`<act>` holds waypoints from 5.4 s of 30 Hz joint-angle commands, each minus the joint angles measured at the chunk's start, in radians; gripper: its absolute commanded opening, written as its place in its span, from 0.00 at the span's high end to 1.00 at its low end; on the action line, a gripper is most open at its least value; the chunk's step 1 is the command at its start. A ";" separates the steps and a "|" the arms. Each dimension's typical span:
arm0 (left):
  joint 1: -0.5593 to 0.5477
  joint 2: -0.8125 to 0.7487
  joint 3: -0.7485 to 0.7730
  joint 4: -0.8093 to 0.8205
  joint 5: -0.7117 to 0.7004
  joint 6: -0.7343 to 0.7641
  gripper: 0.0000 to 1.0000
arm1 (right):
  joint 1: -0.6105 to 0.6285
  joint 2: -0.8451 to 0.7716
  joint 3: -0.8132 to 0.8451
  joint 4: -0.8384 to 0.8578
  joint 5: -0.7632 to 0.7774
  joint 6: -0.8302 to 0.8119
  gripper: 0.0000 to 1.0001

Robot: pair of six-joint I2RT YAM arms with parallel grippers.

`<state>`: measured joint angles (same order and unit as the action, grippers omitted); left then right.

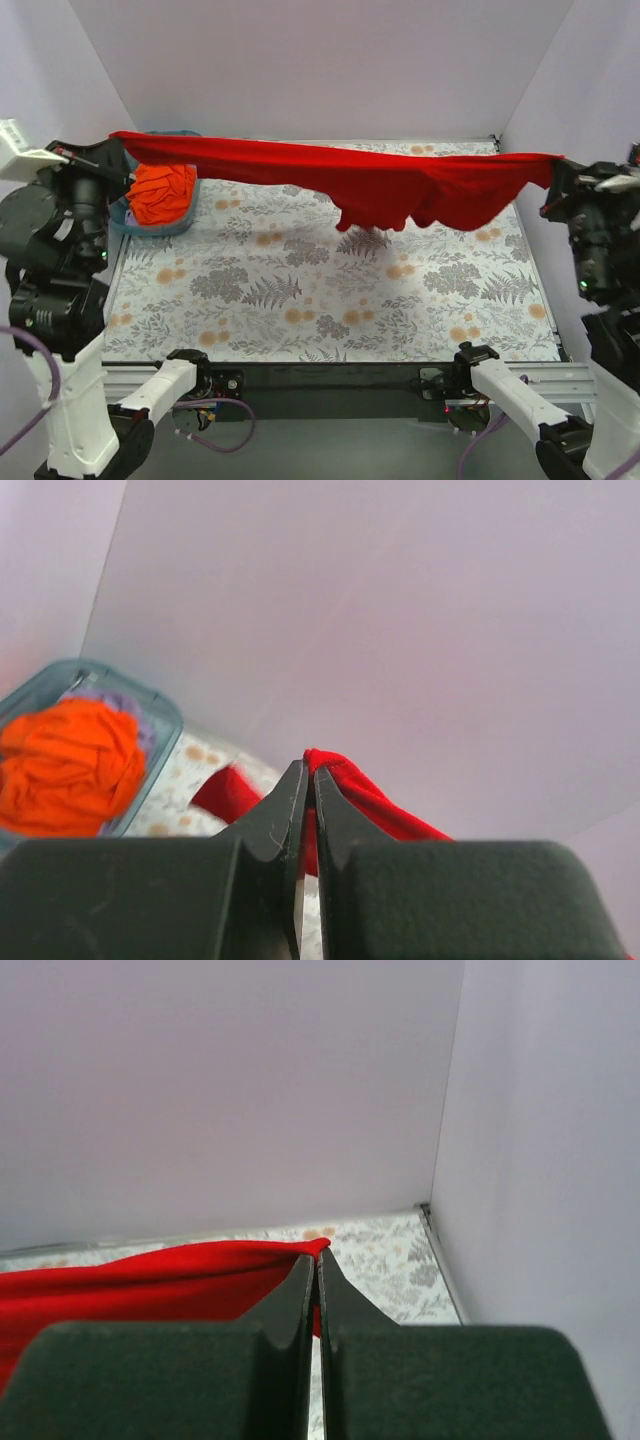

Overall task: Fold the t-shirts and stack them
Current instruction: Flatten the tshirt out, then fold the tshirt

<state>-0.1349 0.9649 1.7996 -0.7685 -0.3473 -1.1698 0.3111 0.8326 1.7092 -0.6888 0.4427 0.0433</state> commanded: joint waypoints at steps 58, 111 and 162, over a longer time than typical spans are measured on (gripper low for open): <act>0.054 1.196 0.037 0.244 0.203 0.107 1.00 | -0.211 0.921 -0.206 0.272 -0.301 -0.086 0.99; 0.063 1.166 -0.177 0.100 0.182 0.015 1.00 | -0.283 0.990 -0.370 -0.018 -0.363 0.113 0.98; 0.047 1.258 -0.190 0.291 0.373 -0.008 0.79 | -0.537 1.214 -0.454 0.744 -0.990 0.398 0.59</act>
<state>-0.0845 2.2158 1.6627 -0.4541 0.0612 -1.1652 -0.2161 2.0235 1.2449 0.0109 -0.5034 0.4232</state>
